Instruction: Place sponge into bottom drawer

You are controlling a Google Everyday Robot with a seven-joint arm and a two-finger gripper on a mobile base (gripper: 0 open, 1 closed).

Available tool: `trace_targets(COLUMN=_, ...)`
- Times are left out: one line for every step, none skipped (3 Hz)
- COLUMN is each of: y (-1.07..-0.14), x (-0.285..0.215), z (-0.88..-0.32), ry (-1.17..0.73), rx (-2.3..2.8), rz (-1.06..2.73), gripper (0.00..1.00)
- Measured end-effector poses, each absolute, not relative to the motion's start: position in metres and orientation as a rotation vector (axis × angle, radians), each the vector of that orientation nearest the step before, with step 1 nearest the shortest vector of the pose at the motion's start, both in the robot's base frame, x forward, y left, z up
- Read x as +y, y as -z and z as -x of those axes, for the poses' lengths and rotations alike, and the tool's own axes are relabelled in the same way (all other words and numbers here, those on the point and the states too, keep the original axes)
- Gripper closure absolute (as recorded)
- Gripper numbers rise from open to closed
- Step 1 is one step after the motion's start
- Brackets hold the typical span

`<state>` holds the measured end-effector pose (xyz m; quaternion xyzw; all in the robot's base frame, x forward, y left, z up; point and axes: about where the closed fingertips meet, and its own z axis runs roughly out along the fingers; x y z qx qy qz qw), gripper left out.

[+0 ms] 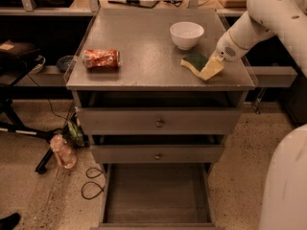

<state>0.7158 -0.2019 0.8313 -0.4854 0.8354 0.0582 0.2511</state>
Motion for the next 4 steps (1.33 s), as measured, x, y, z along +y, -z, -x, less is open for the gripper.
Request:
trace_targets(y=-0.831, x=-0.202, z=-0.716, ry=-0.158, rx=2.273, rz=1.321, gripper=0.89)
trace_targets(y=-0.831, x=-0.202, z=-0.716, ry=-0.159, rx=2.273, rz=1.321, gripper=1.0)
trace_targets(y=-0.831, x=-0.198, z=-0.717, ry=-0.165, rx=2.268, rz=1.327, gripper=1.0)
trace_targets(y=-0.842, x=-0.194, z=-0.716, ry=-0.217, rx=2.216, rz=1.372, gripper=1.0)
